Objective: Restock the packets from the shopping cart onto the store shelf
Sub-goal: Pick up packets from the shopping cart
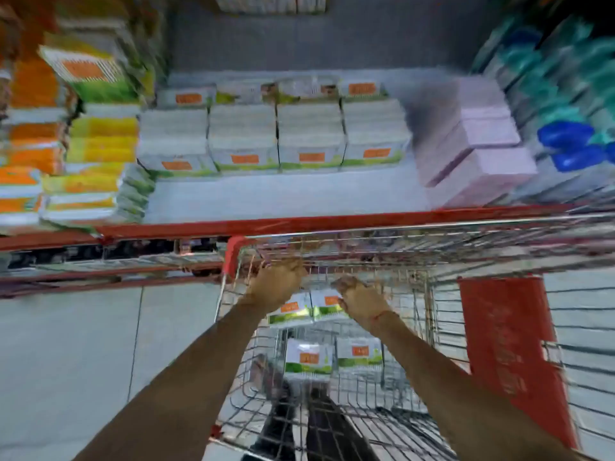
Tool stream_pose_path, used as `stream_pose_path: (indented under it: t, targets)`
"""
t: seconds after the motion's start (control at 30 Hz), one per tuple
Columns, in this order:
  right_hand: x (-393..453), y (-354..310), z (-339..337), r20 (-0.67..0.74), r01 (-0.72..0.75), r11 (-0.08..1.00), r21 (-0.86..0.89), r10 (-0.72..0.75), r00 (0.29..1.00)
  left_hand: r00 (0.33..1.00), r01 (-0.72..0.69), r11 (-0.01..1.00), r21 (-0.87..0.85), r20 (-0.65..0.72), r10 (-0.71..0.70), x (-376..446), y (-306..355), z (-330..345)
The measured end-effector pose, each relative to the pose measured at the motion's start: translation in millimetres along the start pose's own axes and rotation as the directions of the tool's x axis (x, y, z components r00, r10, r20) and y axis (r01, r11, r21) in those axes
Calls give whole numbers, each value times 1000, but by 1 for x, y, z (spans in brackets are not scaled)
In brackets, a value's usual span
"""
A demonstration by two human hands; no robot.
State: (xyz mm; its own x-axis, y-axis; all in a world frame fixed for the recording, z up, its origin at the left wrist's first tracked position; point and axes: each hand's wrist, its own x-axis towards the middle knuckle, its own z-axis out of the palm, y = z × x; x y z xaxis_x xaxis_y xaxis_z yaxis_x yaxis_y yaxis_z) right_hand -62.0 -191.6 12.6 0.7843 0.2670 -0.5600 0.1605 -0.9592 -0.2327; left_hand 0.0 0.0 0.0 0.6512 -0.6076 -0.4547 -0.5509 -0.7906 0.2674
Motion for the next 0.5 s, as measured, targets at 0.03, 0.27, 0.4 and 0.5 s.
stream_pose_path:
  t: [0.03, 0.27, 0.4, 0.5]
  targets:
    - [11, 2, 10, 60, -19, 1000, -9, 20, 998, 994, 21, 998, 62, -107, -14, 10, -2, 11]
    - [66, 22, 70, 198, -53, 993, -102, 72, 978, 940, 215, 977, 12, 270, -210, 36, -14, 86]
    - [73, 24, 83, 145, -77, 994, -75, 87, 986, 927, 318, 943, -95, 239, -289, 32, -8, 107]
    - [72, 24, 79, 192, -83, 997, -3, 82, 978, 918, 359, 914, -188, 247, -310, 26, -2, 104]
